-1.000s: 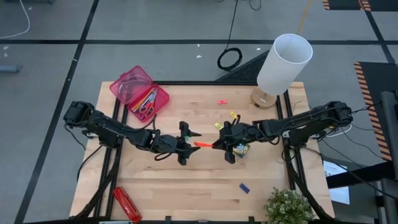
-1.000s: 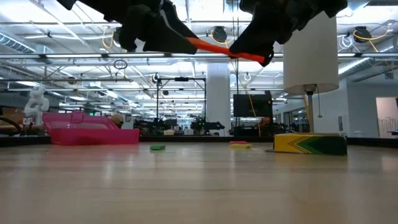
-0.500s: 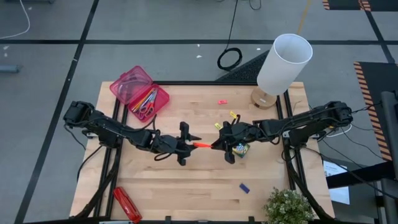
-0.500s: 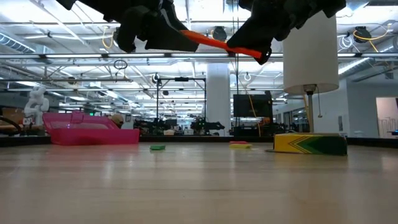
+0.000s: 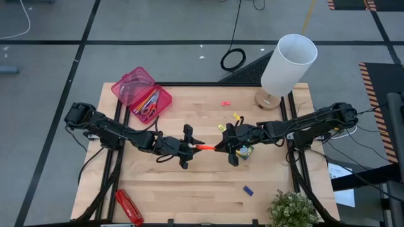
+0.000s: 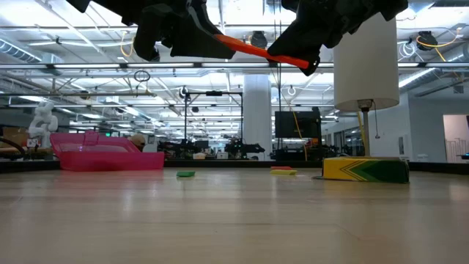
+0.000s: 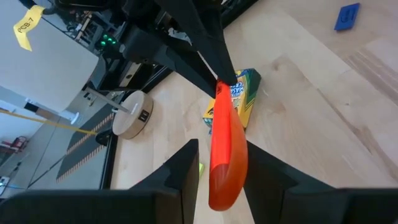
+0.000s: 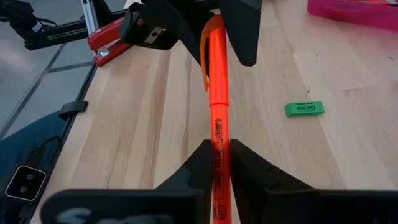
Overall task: Pack school essentials
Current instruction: Put the orange pen into the pink supply box
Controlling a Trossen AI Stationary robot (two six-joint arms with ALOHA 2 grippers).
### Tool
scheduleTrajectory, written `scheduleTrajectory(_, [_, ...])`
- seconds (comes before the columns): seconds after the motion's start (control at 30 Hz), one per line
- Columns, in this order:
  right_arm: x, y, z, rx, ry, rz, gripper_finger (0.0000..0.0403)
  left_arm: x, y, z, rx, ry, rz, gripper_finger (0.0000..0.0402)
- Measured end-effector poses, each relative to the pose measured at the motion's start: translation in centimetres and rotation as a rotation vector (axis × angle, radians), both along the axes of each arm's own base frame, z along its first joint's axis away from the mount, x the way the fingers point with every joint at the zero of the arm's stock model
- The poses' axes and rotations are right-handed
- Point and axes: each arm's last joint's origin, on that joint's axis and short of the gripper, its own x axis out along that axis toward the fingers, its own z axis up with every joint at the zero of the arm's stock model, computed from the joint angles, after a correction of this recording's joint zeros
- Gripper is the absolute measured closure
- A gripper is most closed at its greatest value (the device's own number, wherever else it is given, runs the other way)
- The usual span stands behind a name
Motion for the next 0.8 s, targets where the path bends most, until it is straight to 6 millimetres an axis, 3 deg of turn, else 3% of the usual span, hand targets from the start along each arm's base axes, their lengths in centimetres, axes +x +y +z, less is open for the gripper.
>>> scheduleTrajectory(0.8, [0.00,0.00,0.00,-0.002,0.000,0.003,0.0369,0.15,0.23,0.17,-0.037,-0.022,0.003,0.0292])
